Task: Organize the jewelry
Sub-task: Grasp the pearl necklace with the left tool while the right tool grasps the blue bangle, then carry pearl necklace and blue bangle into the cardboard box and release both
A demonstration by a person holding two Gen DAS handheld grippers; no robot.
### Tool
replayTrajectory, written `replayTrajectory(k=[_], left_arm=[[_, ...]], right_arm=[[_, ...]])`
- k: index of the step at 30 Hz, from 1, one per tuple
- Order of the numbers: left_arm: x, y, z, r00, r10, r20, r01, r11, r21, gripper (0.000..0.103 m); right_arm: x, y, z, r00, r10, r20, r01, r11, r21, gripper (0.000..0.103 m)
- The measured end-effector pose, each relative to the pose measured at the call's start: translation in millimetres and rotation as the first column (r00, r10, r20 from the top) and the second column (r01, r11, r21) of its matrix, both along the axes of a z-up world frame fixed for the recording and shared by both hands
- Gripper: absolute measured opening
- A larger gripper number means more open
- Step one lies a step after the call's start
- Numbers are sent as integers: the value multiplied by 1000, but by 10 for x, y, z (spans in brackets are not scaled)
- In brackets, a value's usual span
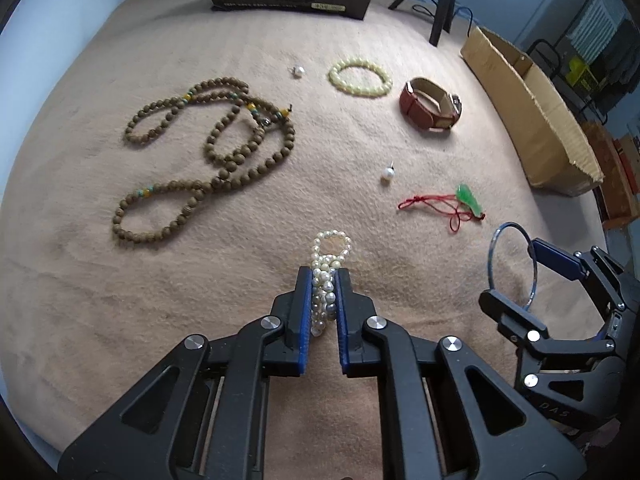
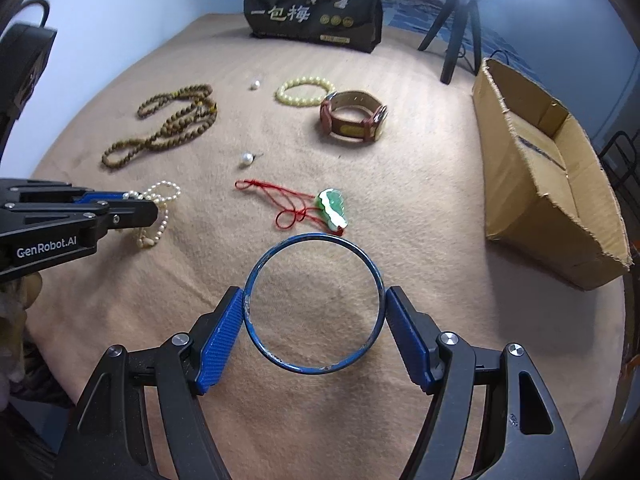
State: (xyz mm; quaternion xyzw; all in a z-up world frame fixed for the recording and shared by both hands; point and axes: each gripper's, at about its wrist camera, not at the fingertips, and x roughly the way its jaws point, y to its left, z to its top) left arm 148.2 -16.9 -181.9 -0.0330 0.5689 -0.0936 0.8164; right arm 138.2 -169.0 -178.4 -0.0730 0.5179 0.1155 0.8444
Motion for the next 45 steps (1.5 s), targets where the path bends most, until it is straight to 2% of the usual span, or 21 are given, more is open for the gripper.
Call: replayTrajectory(k=[4,14,23,34,45], left_arm=[[-2,5,128,1000,15,25,-15,999,-33,9],[-19,-31,665,990,13,138,-2,997,-81,8],[98,-355,958,981,-26,192,50,991,-123,8],[408,-869,1108,969,-93,227,126,983,-134,8],[842,-1412,1175,956,-147,253,186,973,-138,8]], right_arm=[[-15,-40,134,1000,-8,25,7,1000,12,71],[-45,-180,516,995,-24,93,21,999,32,71],[68,-481,782,989,-70,129,67,997,26,71],[291,-1049,977,967,-189,174,194,981,-11,71],[527,-1538,981,942,-276,193,286,958,-25,71]])
